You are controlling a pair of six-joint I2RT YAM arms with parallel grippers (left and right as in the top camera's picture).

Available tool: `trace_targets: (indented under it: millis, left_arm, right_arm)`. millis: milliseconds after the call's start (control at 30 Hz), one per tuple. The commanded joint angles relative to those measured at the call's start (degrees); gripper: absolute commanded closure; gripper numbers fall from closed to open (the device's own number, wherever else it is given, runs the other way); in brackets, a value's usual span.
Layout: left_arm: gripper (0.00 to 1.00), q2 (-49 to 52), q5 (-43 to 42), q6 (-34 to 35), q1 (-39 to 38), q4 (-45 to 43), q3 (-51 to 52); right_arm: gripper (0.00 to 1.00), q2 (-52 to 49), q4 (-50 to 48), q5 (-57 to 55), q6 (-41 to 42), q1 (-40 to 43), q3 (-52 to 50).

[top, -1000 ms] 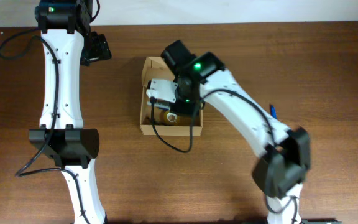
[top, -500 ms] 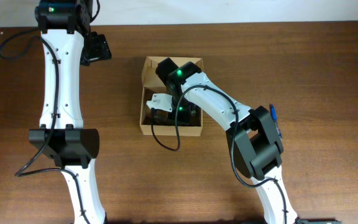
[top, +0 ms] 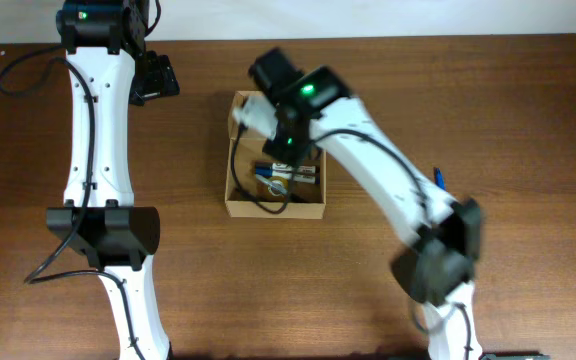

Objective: Pack container
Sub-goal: 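Carry the white Sharpie into the box and release it, then move the right gripper to the blue pen and grasp it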

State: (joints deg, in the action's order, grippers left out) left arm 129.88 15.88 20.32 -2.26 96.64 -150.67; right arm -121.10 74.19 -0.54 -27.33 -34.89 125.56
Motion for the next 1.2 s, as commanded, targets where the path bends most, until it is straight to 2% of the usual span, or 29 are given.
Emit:
trace_targets:
  millis: [0, 133, 267, 400, 533, 667, 800, 1167]
  left_arm:
    - [0.00, 0.09, 0.00, -0.70, 0.31, 0.02, -1.05]
    - [0.00, 0.09, 0.00, -0.70, 0.31, 0.04, -1.05]
    - [0.00, 0.09, 0.00, -0.70, 0.28, 0.02, -1.05]
    - [0.00, 0.09, -0.02, -0.70, 0.31, 0.04, -1.05]
    - [0.00, 0.09, 0.00, -0.70, 0.28, 0.04, -1.05]
    - [0.00, 0.09, 0.00, -0.70, 0.28, 0.04, -1.05]
    - [0.00, 0.09, 0.00, -0.70, 0.28, 0.04, -1.05]
    - [0.00, 0.09, 0.00, -0.70, 0.28, 0.04, -1.05]
  right_arm:
    - [0.52, 11.37, 0.81, -7.32, 4.48, 1.20, 2.71]
    - [0.51, 18.34, 1.62, -13.77, 8.20, 5.55, 2.64]
    - [0.47, 21.86, 3.96, -14.49, 12.74, 17.29, 2.36]
    - [0.46, 20.28, 4.31, -7.43, 13.51, 31.21, -2.99]
    - [0.45, 16.98, 2.40, -3.45, 13.51, 38.47, -12.96]
    - [0.42, 12.66, -3.91, -1.09, 13.46, 42.23, -23.65]
    - [0.42, 7.72, -7.43, -1.14, 12.81, 44.11, -30.12]
    - [0.44, -0.42, -10.34, 2.43, 8.07, 44.76, -32.33]
